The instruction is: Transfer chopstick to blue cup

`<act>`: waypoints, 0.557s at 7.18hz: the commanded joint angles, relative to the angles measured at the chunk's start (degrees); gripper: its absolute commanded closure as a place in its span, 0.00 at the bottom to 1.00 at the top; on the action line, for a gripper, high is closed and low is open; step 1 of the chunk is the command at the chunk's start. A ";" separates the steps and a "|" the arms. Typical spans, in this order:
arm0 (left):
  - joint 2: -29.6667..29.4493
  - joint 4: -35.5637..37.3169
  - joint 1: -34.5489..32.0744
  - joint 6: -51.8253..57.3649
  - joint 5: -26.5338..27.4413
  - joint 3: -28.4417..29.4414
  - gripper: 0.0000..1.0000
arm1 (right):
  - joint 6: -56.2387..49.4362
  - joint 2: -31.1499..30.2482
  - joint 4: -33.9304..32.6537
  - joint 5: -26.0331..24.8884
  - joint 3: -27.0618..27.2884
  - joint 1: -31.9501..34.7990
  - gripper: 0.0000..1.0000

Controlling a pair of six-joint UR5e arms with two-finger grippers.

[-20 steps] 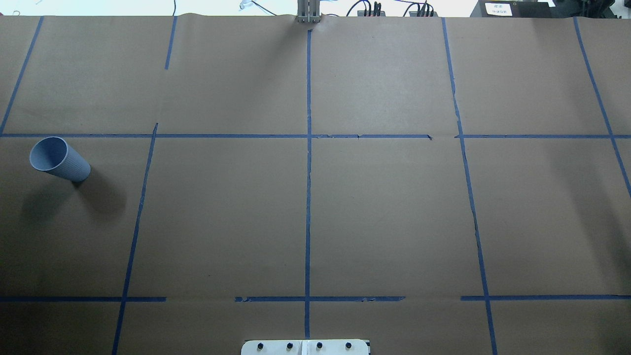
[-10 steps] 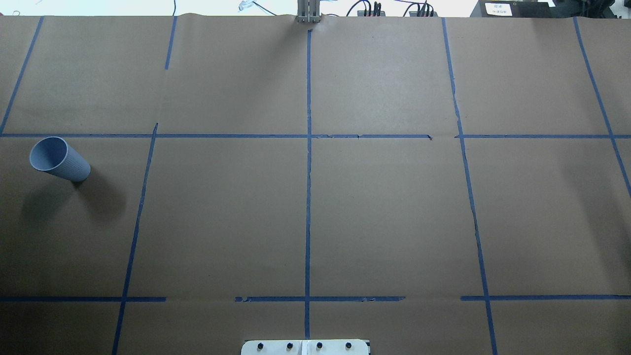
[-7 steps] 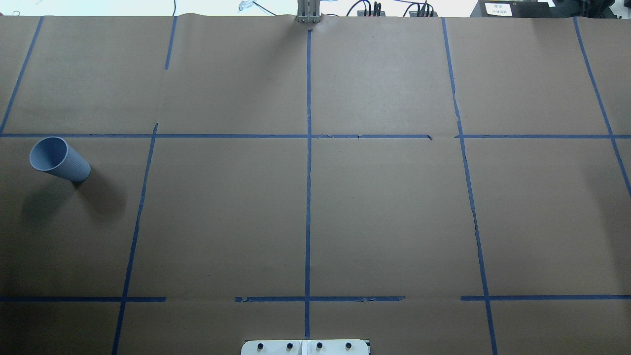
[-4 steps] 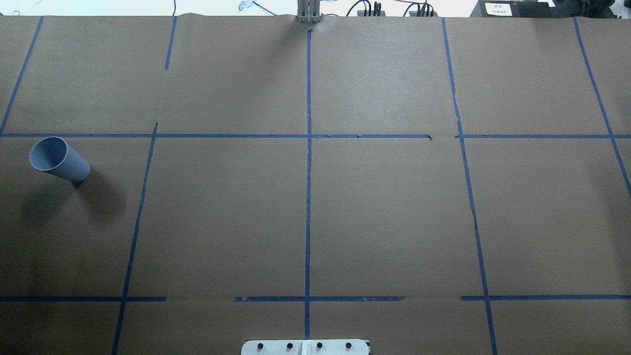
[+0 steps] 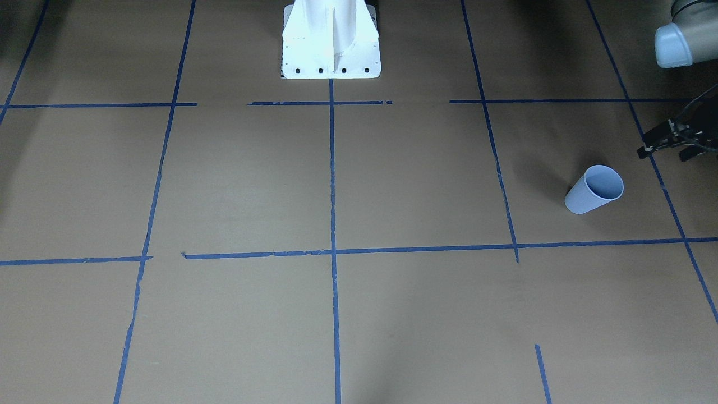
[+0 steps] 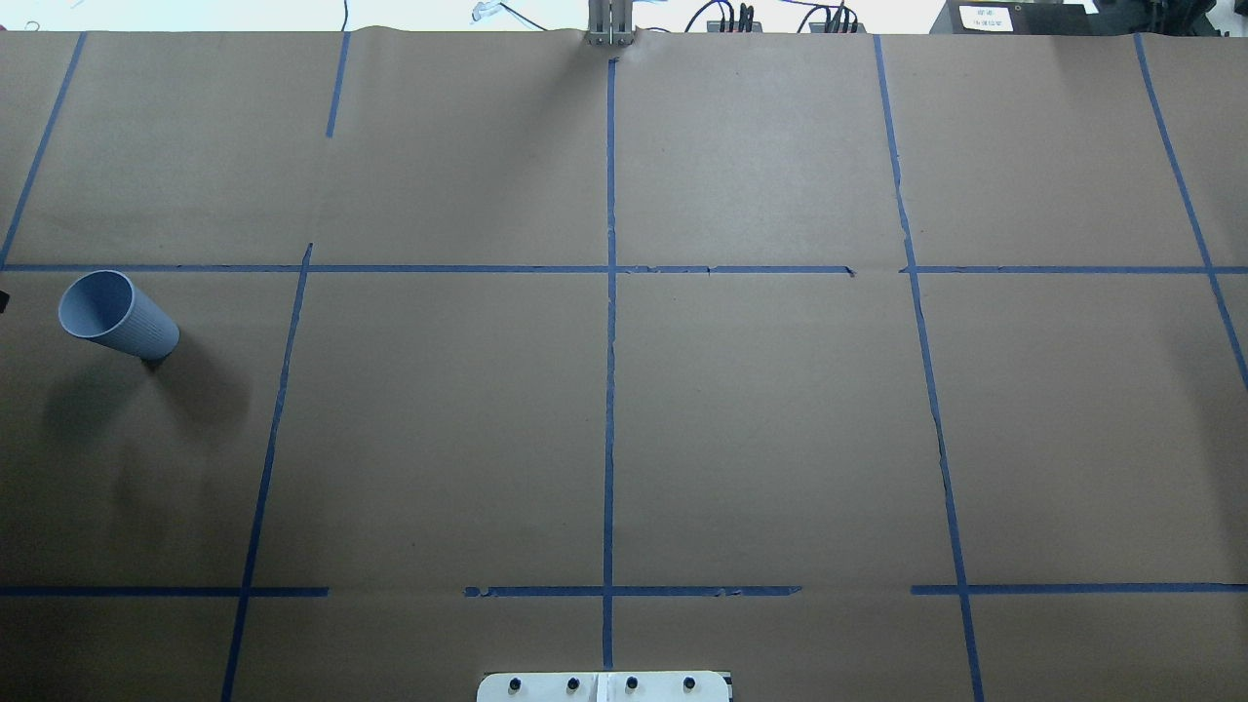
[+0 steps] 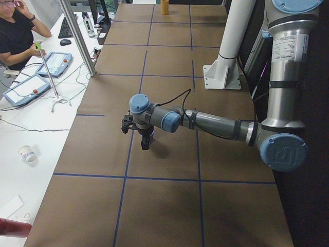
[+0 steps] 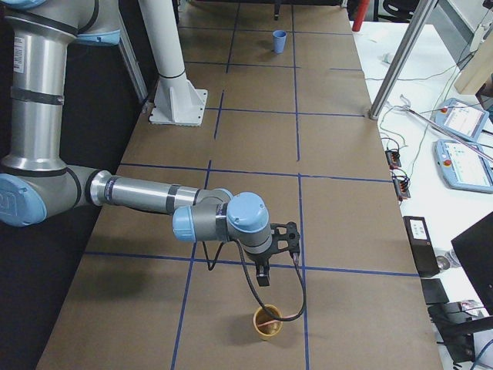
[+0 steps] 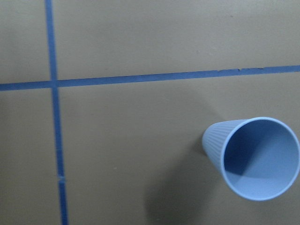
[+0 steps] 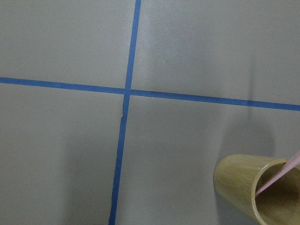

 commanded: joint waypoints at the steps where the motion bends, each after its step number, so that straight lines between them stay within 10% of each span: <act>1: -3.31 -2.88 2.97 -5.44 2.52 4.09 0.00 | 0.00 -0.14 -0.04 0.71 -0.01 0.00 0.03; 4: -6.32 -2.88 3.59 -7.47 2.09 6.32 0.00 | 0.00 -0.23 0.05 0.97 -0.01 0.00 0.02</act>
